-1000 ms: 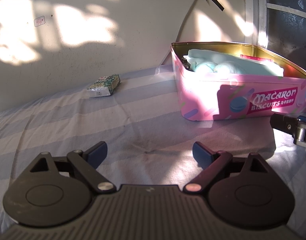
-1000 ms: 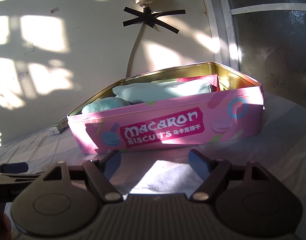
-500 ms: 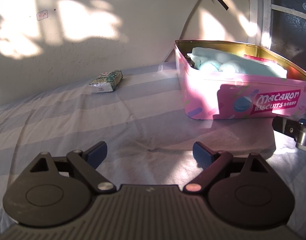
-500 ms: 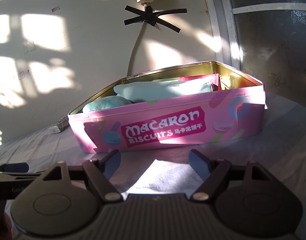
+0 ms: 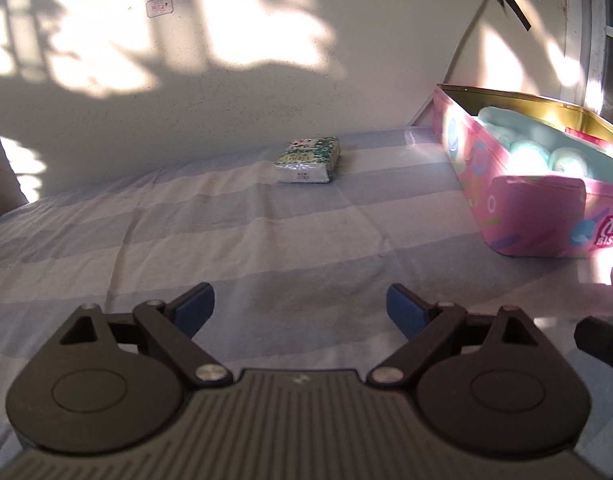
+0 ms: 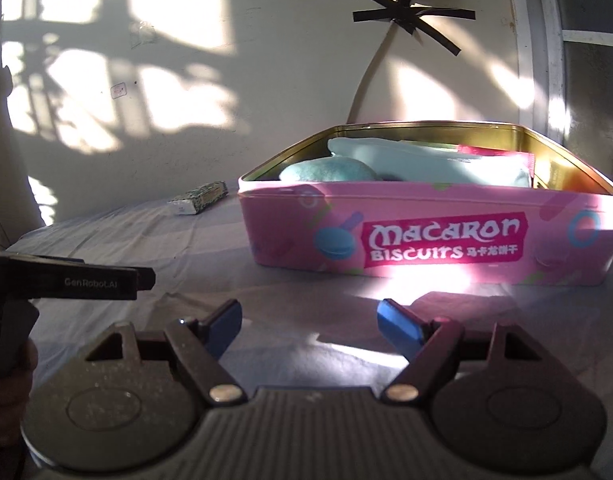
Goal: Organize objects
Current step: 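Move the right tool to the green-patterned tissue pack and grasp it, then carry the tissue pack into the pink tin and open the right tool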
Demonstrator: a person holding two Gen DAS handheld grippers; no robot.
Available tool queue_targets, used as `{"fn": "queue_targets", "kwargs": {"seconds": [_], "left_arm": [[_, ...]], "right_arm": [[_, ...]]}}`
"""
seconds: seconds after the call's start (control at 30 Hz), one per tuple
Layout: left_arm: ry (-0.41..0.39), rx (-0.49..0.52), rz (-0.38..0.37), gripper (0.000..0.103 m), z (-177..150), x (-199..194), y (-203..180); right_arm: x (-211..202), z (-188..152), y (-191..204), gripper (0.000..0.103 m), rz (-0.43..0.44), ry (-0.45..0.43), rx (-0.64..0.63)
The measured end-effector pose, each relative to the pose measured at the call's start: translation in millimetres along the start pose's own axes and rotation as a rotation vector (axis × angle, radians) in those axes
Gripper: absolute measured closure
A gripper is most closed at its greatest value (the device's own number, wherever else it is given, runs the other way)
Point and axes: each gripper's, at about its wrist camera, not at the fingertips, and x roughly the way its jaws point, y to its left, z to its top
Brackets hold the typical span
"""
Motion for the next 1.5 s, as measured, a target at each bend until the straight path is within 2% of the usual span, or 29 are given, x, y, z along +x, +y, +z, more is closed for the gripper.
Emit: {"fn": "queue_targets", "kwargs": {"seconds": [0.17,0.37,0.47,0.6,0.73,0.83,0.87,0.9,0.93,0.97,1.1,1.2,1.27,1.33,1.4,1.5], "left_arm": [[-0.006,-0.053,0.094,0.008,0.5,8.5,45.7],[0.009,-0.243,0.181,0.008,-8.2,17.3,107.3],[0.003,-0.335,0.195,0.008,-8.4,17.3,129.6],[0.045,-0.416,0.141,0.008,-9.9,28.0,140.8],[0.053,-0.433,0.116,0.008,-9.0,33.0,144.8],[0.055,-0.443,0.1,0.008,-8.9,34.4,147.4],[0.055,-0.444,0.098,0.008,-8.9,34.5,148.0],[0.054,-0.447,0.096,0.008,-9.1,34.6,149.1],[0.053,-0.451,0.093,0.008,-9.5,34.4,150.8],[0.051,-0.457,0.09,0.008,-9.6,34.3,152.1],[0.04,-0.466,0.065,0.008,-10.5,33.0,153.8],[0.024,-0.452,-0.004,0.008,-10.0,29.8,149.5],[0.017,-0.421,-0.097,0.008,-9.2,27.3,140.7],[0.027,-0.384,-0.254,0.008,-9.1,25.4,127.7],[0.058,-0.347,-0.448,0.009,-10.3,22.8,110.7],[0.081,-0.294,-0.639,0.009,-11.2,12.7,81.4]], "right_arm": [[8.6,8.7,50.7,0.025,0.132,0.032,-0.148],[40.3,37.8,107.1,0.026,0.241,0.055,-0.253],[76.0,65.1,128.7,0.023,0.204,0.031,-0.263],[144.7,101.7,131.7,0.022,0.101,0.058,-0.136],[208.9,121.5,131.1,0.021,0.024,0.103,-0.074],[240.6,126.5,134.2,0.02,-0.012,0.16,-0.063],[249.7,126.4,136.0,0.023,-0.031,0.185,-0.07],[256.6,124.7,136.9,0.026,-0.045,0.206,-0.078],[255.5,123.0,138.0,0.035,-0.056,0.179,-0.091],[252.7,120.6,138.5,0.038,-0.042,0.175,-0.105],[219.2,101.3,137.3,0.041,0.061,0.176,-0.164],[168.8,71.8,133.5,0.041,0.18,0.176,-0.276],[135.0,54.2,121.8,0.04,0.243,0.183,-0.313],[100.7,34.9,104.1,0.04,0.28,0.187,-0.342],[67.7,19.4,87.8,0.04,0.284,0.182,-0.368],[34.5,2.7,67.9,0.037,0.25,0.161,-0.369]]}}
